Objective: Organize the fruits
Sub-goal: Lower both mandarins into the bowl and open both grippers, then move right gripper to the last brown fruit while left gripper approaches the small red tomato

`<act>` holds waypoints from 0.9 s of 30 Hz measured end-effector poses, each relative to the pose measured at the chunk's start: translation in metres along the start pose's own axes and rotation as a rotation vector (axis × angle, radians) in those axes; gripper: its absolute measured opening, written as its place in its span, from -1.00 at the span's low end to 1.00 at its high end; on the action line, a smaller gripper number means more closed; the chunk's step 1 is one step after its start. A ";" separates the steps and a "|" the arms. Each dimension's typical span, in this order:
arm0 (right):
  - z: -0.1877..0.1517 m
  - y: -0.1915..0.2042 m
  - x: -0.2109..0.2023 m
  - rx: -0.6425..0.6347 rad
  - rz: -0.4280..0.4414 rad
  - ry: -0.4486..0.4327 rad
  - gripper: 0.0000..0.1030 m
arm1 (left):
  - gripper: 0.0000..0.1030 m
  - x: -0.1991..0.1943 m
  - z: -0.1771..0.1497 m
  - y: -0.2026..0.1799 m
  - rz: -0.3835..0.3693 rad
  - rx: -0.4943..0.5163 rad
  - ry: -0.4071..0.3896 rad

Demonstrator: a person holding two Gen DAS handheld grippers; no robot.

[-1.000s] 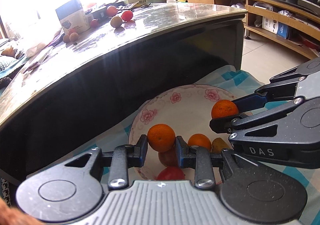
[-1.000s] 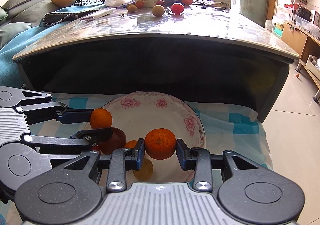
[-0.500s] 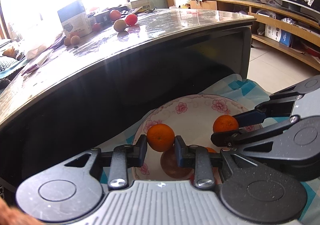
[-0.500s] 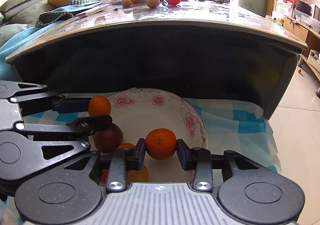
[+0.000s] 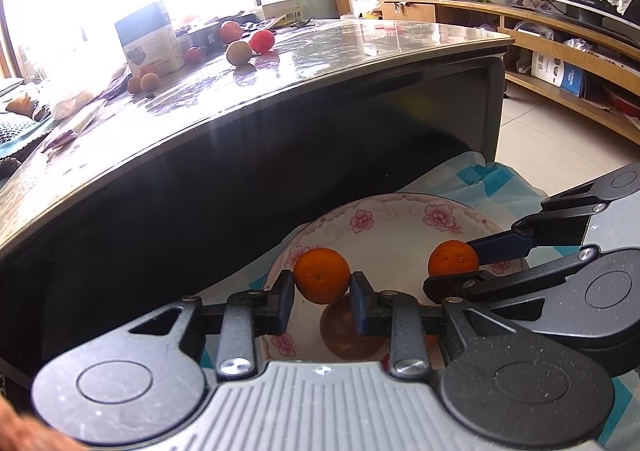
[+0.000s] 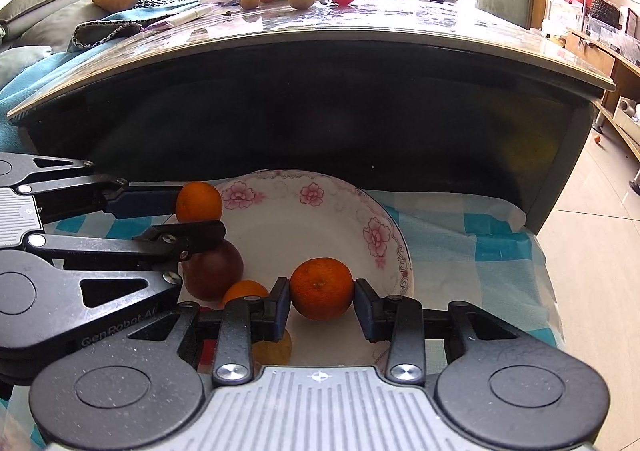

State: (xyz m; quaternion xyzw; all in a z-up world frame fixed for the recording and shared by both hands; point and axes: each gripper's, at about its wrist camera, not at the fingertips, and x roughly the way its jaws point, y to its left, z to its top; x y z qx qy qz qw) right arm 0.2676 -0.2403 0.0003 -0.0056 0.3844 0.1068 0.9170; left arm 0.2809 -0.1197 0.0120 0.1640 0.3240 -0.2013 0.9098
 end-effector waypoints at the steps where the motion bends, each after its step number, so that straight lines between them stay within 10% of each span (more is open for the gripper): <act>1: 0.000 0.000 0.000 0.000 0.000 0.001 -0.38 | -0.23 0.000 0.000 0.000 0.001 0.000 -0.001; 27: 0.000 0.015 -0.034 -0.017 -0.010 -0.034 -0.27 | -0.01 -0.046 -0.028 0.016 0.013 -0.022 0.037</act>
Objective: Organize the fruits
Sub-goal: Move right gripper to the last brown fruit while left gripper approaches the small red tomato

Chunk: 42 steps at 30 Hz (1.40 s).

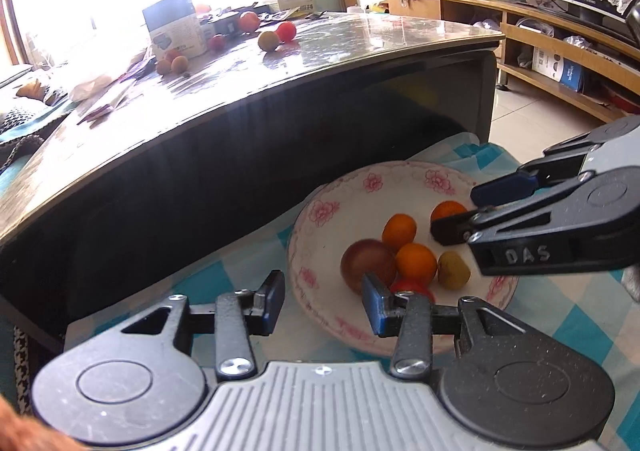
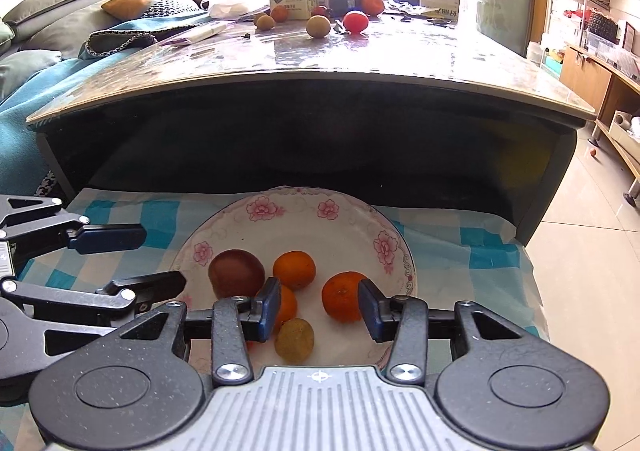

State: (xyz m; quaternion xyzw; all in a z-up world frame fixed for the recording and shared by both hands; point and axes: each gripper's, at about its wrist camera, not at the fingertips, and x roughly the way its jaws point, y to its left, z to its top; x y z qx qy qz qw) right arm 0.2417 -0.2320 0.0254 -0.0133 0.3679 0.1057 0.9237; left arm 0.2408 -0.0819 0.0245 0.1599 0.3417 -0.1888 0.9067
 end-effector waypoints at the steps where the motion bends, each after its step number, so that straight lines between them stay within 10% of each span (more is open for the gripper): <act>1: 0.000 0.002 -0.002 0.000 -0.003 0.001 -0.27 | 0.00 -0.003 -0.003 0.002 0.001 -0.007 0.004; 34: -0.063 0.125 -0.024 -0.176 0.139 0.191 -0.30 | 0.01 -0.053 -0.086 0.067 0.019 -0.152 0.173; 42: -0.070 0.141 -0.012 -0.216 0.158 0.243 -0.66 | 0.01 -0.051 -0.089 0.070 -0.004 -0.160 0.177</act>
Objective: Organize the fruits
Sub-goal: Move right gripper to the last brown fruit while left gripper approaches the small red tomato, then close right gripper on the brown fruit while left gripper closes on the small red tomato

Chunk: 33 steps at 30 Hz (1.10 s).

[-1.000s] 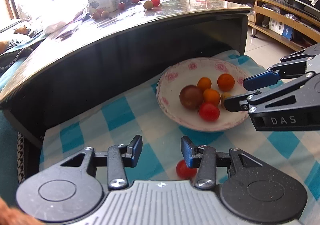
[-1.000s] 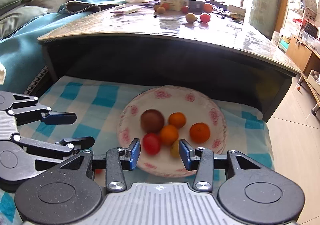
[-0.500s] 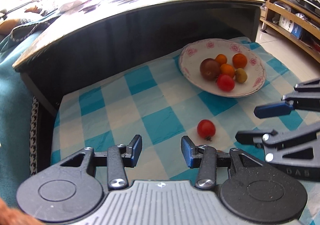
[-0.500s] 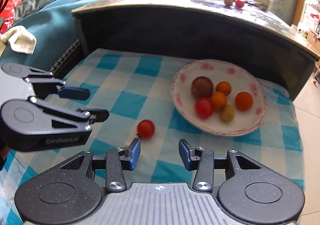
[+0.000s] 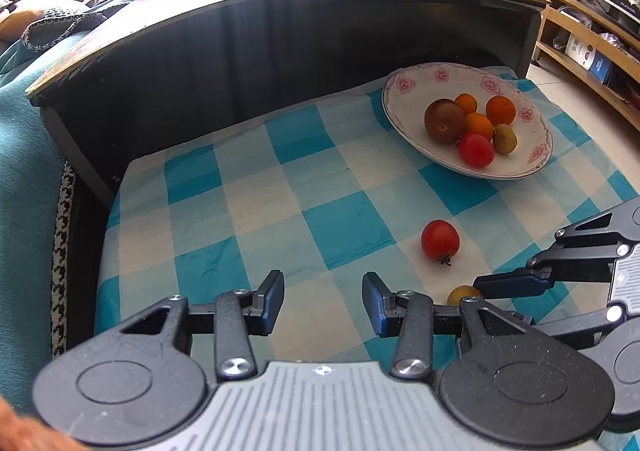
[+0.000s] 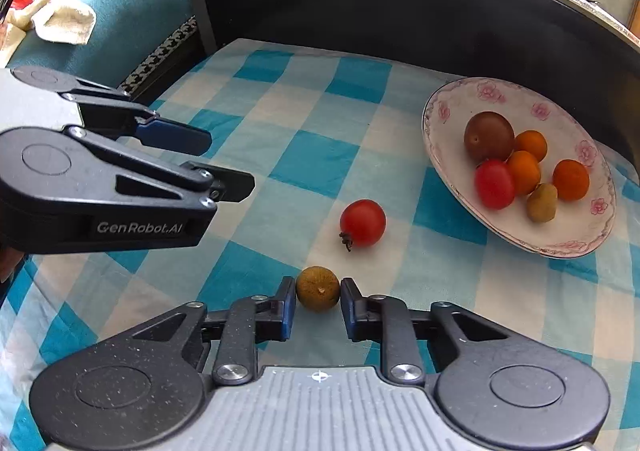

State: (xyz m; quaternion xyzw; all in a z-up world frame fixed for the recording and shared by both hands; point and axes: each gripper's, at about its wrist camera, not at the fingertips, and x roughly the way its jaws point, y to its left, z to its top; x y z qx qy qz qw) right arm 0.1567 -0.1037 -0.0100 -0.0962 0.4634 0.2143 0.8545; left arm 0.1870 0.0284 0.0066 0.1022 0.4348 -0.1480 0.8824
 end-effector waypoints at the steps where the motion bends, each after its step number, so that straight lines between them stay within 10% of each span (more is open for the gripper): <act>1: 0.000 0.000 0.000 -0.003 0.000 0.003 -0.66 | 0.01 0.000 0.001 0.000 -0.007 -0.001 -0.003; 33: -0.038 -0.076 -0.031 0.154 -0.045 -0.001 -0.66 | -0.12 0.052 0.015 -0.069 -0.154 0.091 -0.062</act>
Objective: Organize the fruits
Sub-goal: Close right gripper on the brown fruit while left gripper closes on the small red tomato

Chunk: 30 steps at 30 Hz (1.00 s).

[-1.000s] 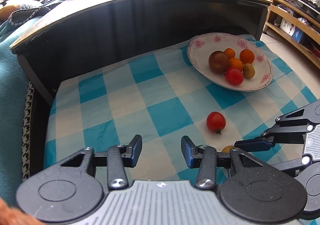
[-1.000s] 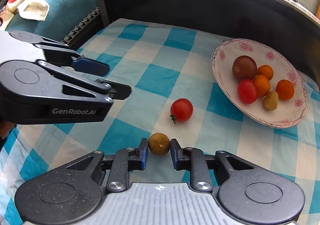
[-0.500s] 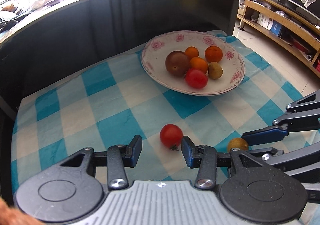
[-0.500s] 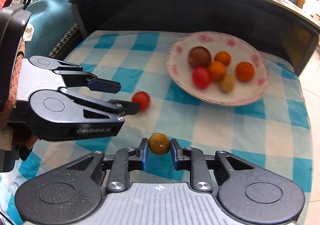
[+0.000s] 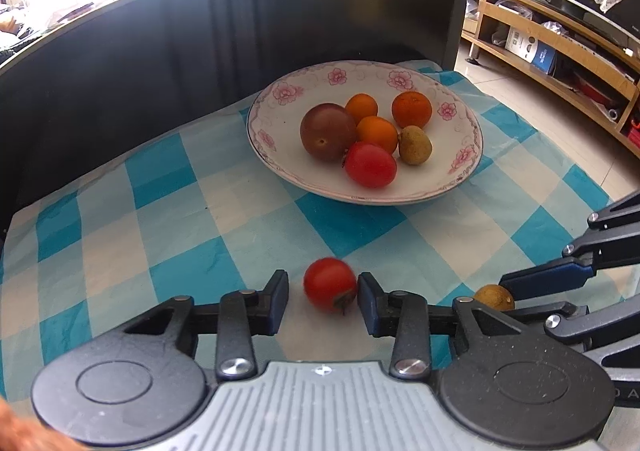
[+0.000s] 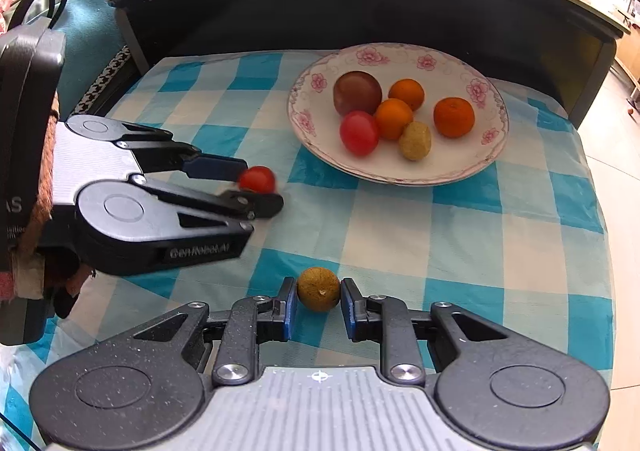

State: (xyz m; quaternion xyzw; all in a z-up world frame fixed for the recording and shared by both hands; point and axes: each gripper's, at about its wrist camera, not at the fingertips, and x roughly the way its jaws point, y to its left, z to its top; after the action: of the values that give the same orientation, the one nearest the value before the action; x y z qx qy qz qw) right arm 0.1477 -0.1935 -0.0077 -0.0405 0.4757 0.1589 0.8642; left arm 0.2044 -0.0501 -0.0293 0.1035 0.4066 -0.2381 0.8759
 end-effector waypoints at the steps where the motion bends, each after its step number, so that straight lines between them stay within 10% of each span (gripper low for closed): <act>1: -0.001 -0.002 0.000 0.003 -0.001 0.002 -0.66 | -0.15 0.001 0.001 0.000 -0.004 -0.004 0.000; 30: -0.019 0.019 -0.016 -0.077 -0.074 0.026 -0.66 | -0.30 -0.054 -0.052 -0.031 0.103 0.027 0.169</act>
State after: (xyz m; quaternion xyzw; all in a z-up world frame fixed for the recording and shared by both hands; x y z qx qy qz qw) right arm 0.1186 -0.1837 -0.0033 -0.0936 0.4786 0.1444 0.8610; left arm 0.1240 -0.0392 -0.0216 0.1559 0.4699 -0.1889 0.8480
